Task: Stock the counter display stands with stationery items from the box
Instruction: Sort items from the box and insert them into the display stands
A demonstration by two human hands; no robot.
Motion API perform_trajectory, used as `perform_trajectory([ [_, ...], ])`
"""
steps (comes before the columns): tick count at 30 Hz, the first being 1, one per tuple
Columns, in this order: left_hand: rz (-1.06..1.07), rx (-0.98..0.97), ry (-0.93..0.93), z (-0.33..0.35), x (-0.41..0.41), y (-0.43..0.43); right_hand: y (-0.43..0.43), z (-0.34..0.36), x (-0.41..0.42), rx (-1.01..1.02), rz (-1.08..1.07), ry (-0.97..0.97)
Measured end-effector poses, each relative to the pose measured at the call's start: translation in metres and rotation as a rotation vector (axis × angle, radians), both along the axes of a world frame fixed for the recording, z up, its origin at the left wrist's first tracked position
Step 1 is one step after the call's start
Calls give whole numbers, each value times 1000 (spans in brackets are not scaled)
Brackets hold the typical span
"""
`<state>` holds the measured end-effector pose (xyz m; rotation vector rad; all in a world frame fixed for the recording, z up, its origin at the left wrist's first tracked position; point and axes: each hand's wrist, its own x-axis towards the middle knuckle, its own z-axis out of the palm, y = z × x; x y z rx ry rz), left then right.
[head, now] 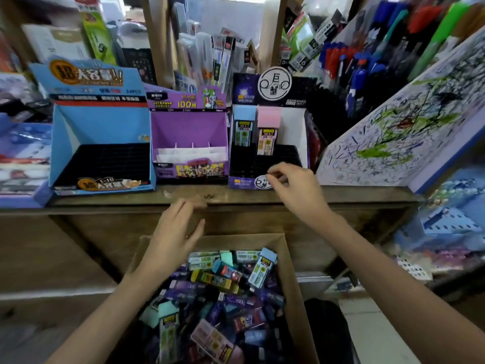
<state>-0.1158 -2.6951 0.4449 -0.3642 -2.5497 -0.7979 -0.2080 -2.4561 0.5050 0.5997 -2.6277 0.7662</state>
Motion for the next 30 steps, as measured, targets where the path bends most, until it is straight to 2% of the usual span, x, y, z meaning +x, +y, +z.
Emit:
perform_trajectory([
  [2,31,45,-148,-36,26,1,2,-23,30,-33,71,-39],
  [6,95,171,-462,-110,66,6,7,-74,72,-59,14,-50],
  [8,116,212,-600,-137,79,5,4,-105,86,-54,50,-269],
  [12,140,180,-762,-166,91,3,-1,-167,105,144,110,-826],
  [14,160,217,-780,-169,93,2,-5,-189,112,229,81,-924],
  [16,196,216,-799,-171,93,2,-9,-208,117,408,68,-882],
  [18,240,173,-862,-173,95,3,-12,-220,123,462,79,-841],
  [25,318,220,-945,-174,84,16,-16,-238,132,360,165,-755],
  [28,339,235,-944,-176,83,22,-16,-244,139,384,211,-625],
  [30,339,280,-976,-178,83,27,-16,-246,140,359,247,-604],
])
